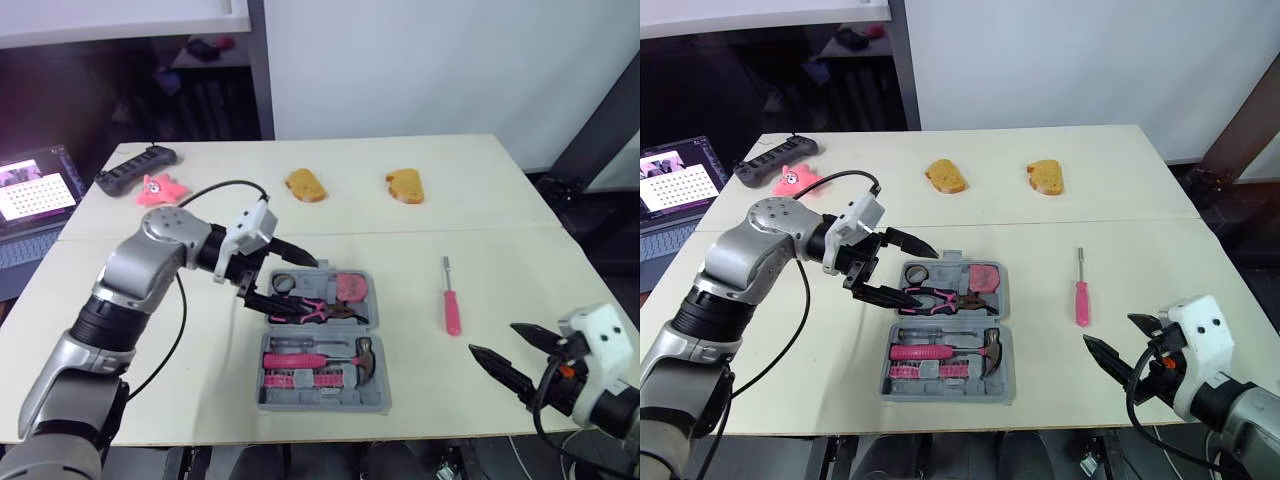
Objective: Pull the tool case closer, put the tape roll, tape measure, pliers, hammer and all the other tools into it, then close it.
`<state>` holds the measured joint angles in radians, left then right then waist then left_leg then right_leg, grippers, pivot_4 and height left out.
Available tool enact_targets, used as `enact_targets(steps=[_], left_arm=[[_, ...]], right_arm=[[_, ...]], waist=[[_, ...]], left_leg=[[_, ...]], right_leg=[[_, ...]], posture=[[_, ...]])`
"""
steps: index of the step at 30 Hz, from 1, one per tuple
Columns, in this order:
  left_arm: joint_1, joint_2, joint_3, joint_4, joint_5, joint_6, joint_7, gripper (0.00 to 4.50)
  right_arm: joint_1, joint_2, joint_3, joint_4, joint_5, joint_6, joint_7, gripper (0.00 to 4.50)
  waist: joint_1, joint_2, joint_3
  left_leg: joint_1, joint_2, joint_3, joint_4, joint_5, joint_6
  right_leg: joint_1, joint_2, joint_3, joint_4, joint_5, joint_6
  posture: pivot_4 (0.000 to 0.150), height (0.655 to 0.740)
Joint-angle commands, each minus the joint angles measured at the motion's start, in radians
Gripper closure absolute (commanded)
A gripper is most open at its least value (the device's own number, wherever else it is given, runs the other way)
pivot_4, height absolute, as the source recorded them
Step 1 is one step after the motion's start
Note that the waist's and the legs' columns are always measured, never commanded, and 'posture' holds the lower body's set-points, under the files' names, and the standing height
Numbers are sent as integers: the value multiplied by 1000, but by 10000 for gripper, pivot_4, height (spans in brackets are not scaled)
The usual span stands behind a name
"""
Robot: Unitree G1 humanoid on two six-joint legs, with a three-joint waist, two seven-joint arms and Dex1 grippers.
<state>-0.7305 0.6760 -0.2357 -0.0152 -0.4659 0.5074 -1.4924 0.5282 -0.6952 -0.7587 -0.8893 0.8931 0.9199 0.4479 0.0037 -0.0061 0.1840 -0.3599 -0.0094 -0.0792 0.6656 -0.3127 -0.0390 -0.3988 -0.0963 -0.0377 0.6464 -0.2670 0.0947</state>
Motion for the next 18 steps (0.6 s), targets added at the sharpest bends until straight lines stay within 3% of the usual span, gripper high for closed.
enact_targets(steps=[1,5,11,18], left_arm=[[0,4,3,-23,10,-11,5,246],[50,32,30,-62,27,-10,53,246],[182,98,101,-157,33,5,153,246],[342,167,199,-297,5,71,259,246]], right_arm=[[-59,-40,50,8,-78,-6,-73,0],[-210,-64,216,141,-217,3,-176,0],[-480,-5,392,404,-304,32,-240,0],[-728,62,515,727,-394,27,-233,0]], waist=[[-2,0,0],[-10,-3,2],[-22,-3,5],[-15,-2,6]], left_leg=[[0,0,0,0,0,0],[1,0,2,0,0,0],[0,1,2,-1,0,0],[-3,2,4,-1,0,0]], right_leg=[[0,0,1,0,0,0],[0,0,2,-1,0,0],[-3,2,5,-1,0,0],[-7,1,7,1,0,0]], posture=[[1500,7400],[1500,7400],[1500,7400],[1500,7400]])
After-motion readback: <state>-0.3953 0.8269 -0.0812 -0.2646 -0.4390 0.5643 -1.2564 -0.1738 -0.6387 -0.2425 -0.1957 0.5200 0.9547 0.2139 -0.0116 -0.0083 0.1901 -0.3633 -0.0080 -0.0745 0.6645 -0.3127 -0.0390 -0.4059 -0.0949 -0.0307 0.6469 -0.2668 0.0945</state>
